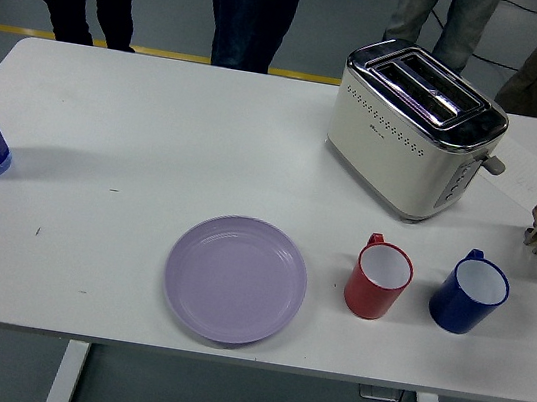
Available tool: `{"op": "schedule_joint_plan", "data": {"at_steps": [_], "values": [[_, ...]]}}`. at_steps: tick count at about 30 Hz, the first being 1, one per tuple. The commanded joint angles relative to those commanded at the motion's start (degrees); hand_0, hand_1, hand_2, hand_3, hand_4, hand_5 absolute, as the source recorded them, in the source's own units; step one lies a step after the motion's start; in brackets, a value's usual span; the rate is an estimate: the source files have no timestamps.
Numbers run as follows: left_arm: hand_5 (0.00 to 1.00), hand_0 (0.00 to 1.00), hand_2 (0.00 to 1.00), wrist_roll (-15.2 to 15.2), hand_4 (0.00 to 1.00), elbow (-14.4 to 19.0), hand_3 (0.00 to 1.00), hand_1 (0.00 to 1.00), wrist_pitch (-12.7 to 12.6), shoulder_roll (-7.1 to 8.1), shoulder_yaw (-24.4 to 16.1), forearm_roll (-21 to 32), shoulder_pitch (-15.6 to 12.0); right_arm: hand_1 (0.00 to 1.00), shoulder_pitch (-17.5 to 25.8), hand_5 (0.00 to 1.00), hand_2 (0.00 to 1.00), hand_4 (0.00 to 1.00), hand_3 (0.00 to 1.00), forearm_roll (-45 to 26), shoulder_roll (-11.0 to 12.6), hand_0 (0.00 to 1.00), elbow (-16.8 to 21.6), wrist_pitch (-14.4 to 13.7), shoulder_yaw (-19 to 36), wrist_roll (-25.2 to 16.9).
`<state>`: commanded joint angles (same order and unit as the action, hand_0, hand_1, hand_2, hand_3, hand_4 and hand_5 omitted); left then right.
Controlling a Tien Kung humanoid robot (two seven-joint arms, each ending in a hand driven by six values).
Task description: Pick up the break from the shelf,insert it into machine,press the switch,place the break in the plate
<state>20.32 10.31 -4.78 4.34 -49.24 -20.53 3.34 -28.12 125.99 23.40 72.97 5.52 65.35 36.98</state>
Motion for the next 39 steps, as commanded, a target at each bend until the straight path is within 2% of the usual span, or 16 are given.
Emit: {"op": "schedule_joint_plan", "data": {"at_steps": [17,39], "values": [[0.998,0.424,0.693,0.0,0.688,0.0,0.808,0.538,-0.1,0.14,-0.2,-0.4,0.1,0.326,-0.3,0.002,0.491,0.457,0.523,0.0,0.5,0.260,0.0,-1.2,-0.2,0.0],[0.998,0.422,0.693,0.2,0.684,0.0,0.808,0.538,0.0,0.26,-0.4,-0.7,0.2,0.307,-0.7,0.002,0.479,0.444,0.514,-0.6,3.7,0.245,2.6,-2.8,0.5,0.0]]}}
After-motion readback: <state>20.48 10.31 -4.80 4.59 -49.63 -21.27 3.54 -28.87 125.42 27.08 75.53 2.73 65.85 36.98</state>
